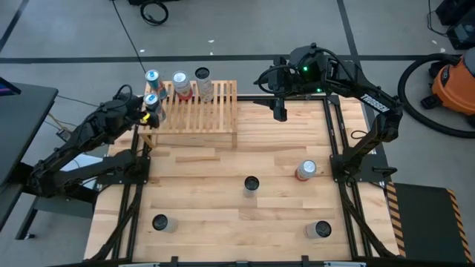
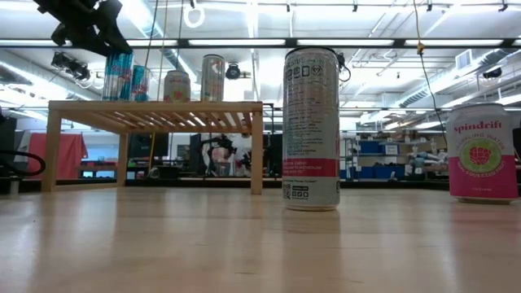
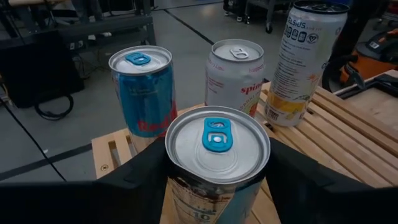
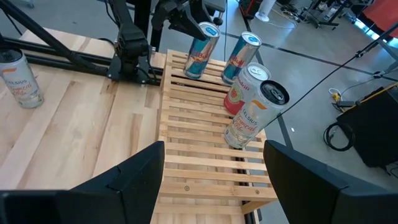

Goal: Place canned beverage on shelf
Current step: Put the blue soda can on the shelf aligned with the other blue soda can

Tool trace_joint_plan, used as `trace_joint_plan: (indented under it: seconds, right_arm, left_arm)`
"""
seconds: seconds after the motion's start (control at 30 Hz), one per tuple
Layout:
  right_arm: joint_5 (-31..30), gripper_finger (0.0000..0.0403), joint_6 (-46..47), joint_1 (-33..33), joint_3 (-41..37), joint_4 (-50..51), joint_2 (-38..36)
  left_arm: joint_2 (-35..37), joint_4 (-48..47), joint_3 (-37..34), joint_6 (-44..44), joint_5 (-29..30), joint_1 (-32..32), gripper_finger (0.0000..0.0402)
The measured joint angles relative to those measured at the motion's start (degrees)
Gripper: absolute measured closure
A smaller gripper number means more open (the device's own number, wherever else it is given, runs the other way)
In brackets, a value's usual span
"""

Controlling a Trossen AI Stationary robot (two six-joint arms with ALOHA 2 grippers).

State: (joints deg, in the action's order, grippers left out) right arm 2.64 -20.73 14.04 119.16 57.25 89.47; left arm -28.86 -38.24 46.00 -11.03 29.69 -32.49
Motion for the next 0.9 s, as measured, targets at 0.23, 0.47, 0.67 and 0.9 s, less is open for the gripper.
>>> trace_joint_plan:
  seconds: [0.23, 0.47, 0.67, 0.9]
  right_arm:
    - [-0.01, 0.0119, 0.04, 0.00, -0.01, 0.09, 0.00]
    - [-0.01, 0.0119, 0.06, 0.00, -0.01, 0.75, 0.00]
    - [0.06, 0.0119, 0.04, -0.02, 0.00, 0.77, 0.00]
    - [0.42, 0.0119, 0.04, -0.09, 0.01, 0.90, 0.00]
  left_arm:
    - [0.02, 0.16, 0.00, 2.99, -0.11, 0.00, 0.0176]
    - [2.10, 0.94, -0.04, 5.10, -3.02, -0.03, 0.0172]
    - [4.23, 1.05, -0.04, 7.32, -3.43, -0.09, 0.0170]
    - [4.89, 0.77, -0.04, 7.92, -6.62, -0.11, 0.0169]
